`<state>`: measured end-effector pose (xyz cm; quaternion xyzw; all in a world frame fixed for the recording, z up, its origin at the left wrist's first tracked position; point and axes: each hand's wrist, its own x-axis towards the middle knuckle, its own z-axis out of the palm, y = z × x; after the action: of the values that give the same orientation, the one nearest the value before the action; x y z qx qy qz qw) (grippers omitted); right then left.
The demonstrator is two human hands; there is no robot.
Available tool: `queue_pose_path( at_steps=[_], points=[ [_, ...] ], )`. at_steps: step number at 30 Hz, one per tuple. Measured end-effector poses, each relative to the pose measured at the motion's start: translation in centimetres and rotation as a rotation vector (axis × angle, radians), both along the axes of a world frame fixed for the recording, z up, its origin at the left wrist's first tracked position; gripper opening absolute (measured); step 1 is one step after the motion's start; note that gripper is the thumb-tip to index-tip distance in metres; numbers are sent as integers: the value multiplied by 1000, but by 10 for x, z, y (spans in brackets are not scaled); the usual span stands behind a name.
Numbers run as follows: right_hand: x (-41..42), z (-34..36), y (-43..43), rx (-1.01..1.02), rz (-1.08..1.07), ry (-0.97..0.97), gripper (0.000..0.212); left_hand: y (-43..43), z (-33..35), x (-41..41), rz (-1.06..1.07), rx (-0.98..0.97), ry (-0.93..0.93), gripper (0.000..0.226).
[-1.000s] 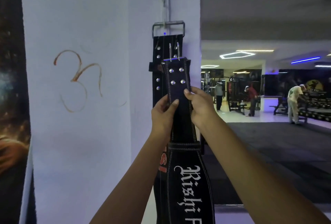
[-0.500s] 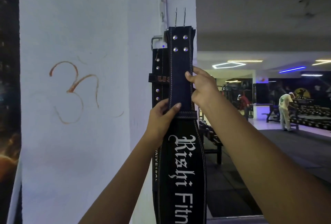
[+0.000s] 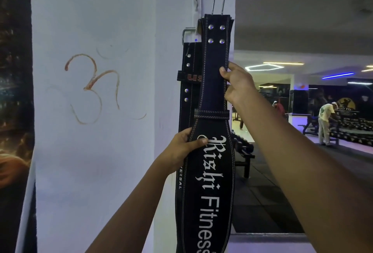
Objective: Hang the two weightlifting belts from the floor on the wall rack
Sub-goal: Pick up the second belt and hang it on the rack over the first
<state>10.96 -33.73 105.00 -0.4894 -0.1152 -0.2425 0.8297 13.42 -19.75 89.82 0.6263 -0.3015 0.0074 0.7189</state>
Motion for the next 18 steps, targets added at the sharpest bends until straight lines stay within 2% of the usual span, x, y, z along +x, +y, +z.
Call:
queue_pose_path(
  at_steps=[6, 12, 18],
  points=[
    [-2, 0, 2, -17, -9, 1, 36, 1, -27, -1, -52, 14, 107, 39],
    [-1, 2, 0, -15, -25, -8, 35, -2, -16, 2, -27, -54, 75, 33],
    [4, -7, -5, -32, -5, 9, 36, 6, -48, 9, -43, 65, 140, 41]
  ],
)
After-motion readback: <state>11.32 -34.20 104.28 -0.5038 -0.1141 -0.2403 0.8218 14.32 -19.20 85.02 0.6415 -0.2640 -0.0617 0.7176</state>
